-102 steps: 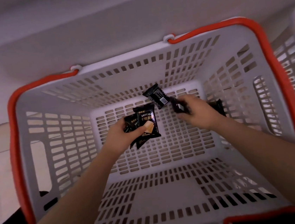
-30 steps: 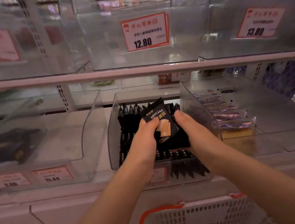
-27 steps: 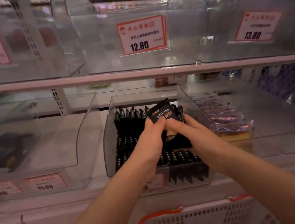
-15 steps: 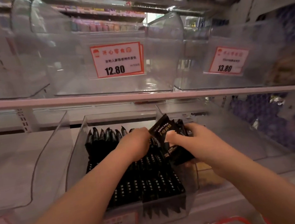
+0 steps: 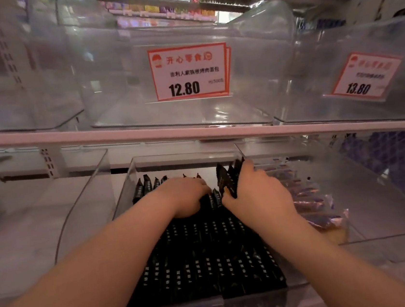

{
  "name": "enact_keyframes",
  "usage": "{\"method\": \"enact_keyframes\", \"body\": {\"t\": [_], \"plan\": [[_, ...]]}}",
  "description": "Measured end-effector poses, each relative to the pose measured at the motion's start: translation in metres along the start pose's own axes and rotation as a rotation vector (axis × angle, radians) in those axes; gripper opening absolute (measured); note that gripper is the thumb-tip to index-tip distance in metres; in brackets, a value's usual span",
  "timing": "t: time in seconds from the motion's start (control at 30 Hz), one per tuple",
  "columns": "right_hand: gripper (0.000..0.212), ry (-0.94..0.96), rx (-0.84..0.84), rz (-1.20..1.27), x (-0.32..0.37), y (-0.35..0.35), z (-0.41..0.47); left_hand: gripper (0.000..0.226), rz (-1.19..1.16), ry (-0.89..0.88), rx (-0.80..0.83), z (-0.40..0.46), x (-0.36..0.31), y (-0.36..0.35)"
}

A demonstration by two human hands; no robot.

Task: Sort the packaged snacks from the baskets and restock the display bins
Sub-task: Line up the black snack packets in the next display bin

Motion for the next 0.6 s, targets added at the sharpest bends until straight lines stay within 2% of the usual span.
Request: {"method": "enact_keyframes", "body": {"t": [0.17,0.37,0.53,0.6], "plan": [[0.076,-0.089,0.172,-0.054,0.002,-0.057,0.02,0.041,-0.297,0.154,-0.047,0.001,0.008,-0.004],[0.065,-0.184,0.287,0.205,-0.003,-0.09,0.03,0.049,-0.418,0.235,-0.126,0.007,0.014,-0.005],[0.042,0.101,0.622,-0.079,0.005,-0.079,0.036,0.07,-0.347,0.318,-0.154,0.008,0.006,-0.014],[0.041,0.207,0.644,-0.203,0.003,-0.073,0.037,0.071,-0.293,0.348,-0.211,0.007,0.004,-0.016]]}}
Point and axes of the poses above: each hand's wrist, its own z-axis towards the middle knuckle, its own y-axis out of the back of the hand, x = y × z, the point moved 6 cm from there along z, towards the middle knuckle, and after that the axes turned 12 degrees about -x, right-handed, at the moved point
